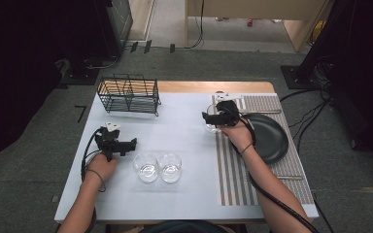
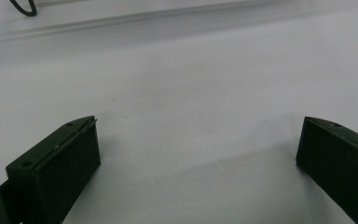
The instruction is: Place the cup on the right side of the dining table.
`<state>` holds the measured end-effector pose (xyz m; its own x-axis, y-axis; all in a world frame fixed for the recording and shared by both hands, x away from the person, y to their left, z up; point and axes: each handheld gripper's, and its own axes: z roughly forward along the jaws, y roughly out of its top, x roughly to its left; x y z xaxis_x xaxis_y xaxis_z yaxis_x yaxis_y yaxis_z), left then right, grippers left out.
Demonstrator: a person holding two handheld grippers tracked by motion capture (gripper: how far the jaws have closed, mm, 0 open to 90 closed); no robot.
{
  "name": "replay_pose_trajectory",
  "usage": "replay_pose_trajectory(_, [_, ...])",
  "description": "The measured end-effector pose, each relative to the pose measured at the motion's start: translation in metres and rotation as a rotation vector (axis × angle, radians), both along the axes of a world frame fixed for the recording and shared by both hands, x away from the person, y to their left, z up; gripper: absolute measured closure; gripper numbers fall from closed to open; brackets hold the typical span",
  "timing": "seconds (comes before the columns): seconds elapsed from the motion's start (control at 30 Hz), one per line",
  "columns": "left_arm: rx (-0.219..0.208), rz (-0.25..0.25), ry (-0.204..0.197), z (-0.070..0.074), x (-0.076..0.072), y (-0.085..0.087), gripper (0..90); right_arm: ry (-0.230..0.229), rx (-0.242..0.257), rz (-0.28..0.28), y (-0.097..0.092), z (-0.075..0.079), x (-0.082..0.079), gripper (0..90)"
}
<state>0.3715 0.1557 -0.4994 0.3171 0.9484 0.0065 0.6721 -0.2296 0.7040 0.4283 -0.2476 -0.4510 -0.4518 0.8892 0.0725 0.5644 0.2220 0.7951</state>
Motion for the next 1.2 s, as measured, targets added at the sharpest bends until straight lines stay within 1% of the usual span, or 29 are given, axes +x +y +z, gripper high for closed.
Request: replay_pose_trajectory(1.2, [0.000,0.000,0.000,0.000,0.000,0.000,0.0,0.000,0.001,-0.060,-0.011,-0.006,0.006,18.0])
